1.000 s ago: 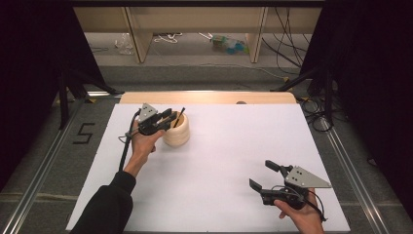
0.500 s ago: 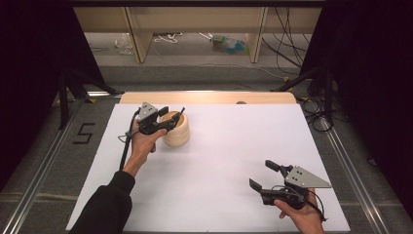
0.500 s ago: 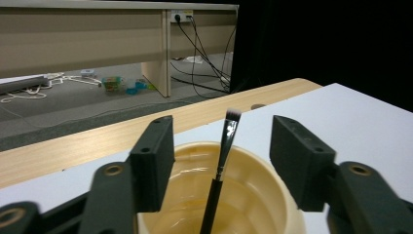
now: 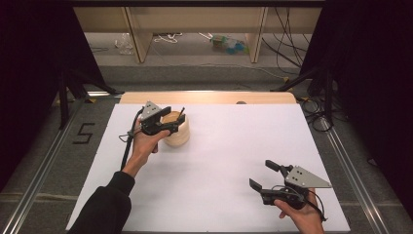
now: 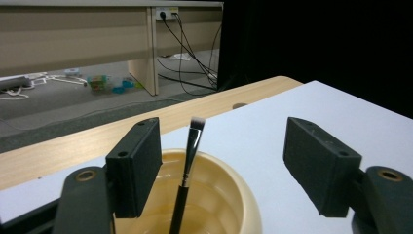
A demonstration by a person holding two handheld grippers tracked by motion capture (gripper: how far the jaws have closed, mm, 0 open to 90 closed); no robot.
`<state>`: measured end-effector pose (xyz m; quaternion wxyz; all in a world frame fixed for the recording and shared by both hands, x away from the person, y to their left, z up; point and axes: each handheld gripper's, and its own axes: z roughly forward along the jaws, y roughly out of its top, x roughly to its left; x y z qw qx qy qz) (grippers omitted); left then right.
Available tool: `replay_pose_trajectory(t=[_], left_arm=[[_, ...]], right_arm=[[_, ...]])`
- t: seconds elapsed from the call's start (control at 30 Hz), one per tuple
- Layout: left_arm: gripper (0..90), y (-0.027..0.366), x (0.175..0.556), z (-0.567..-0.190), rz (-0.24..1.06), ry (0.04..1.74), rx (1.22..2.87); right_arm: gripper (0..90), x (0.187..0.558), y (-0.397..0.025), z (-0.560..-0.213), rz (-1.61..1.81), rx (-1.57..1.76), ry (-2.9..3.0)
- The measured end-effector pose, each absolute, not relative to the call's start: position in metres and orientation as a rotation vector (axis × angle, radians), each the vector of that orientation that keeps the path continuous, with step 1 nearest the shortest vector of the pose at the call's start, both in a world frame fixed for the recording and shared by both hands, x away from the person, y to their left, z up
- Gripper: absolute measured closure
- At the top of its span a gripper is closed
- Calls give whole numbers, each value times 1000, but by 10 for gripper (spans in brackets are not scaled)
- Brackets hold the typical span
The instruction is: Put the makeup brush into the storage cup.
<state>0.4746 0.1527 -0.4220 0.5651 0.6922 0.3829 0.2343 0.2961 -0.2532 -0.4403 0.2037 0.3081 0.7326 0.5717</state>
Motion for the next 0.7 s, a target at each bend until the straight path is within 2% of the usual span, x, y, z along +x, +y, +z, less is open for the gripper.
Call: replay_pose_trajectory(t=[0.7], left_arm=[[268,159,438,-413,553,827,1658]], right_arm=[[175,296,-253,-440,1589,859,2038]])
